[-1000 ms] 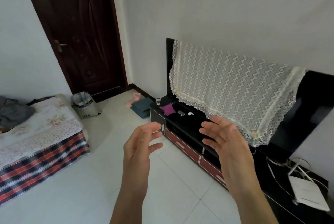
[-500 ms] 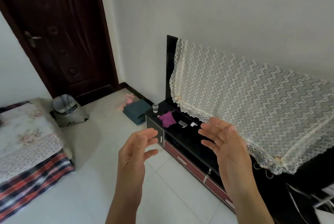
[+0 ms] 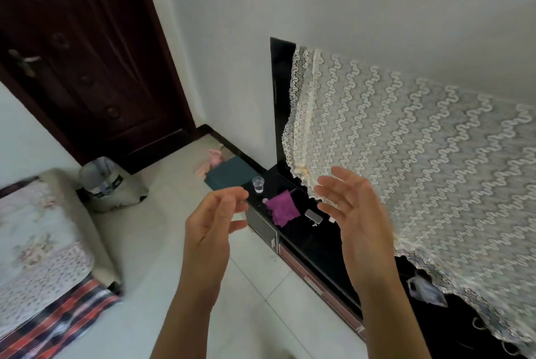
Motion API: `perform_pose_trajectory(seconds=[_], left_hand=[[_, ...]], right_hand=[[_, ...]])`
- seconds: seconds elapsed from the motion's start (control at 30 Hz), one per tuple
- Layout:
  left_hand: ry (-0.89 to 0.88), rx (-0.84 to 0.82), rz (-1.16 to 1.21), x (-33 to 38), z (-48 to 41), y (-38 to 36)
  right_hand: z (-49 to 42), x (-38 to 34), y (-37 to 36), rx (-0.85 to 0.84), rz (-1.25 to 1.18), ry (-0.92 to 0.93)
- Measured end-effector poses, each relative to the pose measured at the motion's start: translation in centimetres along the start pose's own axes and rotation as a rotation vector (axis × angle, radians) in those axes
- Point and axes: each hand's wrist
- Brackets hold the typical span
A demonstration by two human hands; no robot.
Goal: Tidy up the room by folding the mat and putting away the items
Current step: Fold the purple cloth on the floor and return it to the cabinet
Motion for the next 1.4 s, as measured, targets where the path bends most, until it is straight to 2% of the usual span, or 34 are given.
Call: perform_pose_trajectory(seconds=[0.33, 0.53, 0.73, 1.0, 1.13, 1.4], left_hand=[[0.147, -0.048, 0.046, -5.5, -15.9, -4.1], [0.252, -0.127, 0.05, -13.2, -26.5, -6.4], [0.276, -0.253, -0.007, -21.9, -35.2, -9.3], [0.318, -0.435, -0.166, -36.2, -40.3, -14.3], [0.345, -0.457, -0.223, -42.6, -41.2, -16.7], [0.297, -0.564, -0.333, -52.4, -43.0, -22.4]], right_hand=[[-15.1, 7.2, -1.1, 0.076, 0.151, -0.089], [-23.5, 15.3, -2.1, 0.169, 0.223, -0.132], [-30.1, 24.6, -1.1, 0.241, 0.249, -0.166], [-34.3, 37.4, 5.8, 0.313, 0.351, -0.25], [-36.0, 43.1, 8.9, 0.331, 0.399, -0.304], [-40.3, 51.4, 15.0, 0.284, 0.578, -0.323]])
Point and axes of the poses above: each hand's wrist, its own z-axis away from the middle knuckle, its own y-axis out of the back of the hand, x = y × z, and after that the axes turned 15 degrees about -z, right-handed
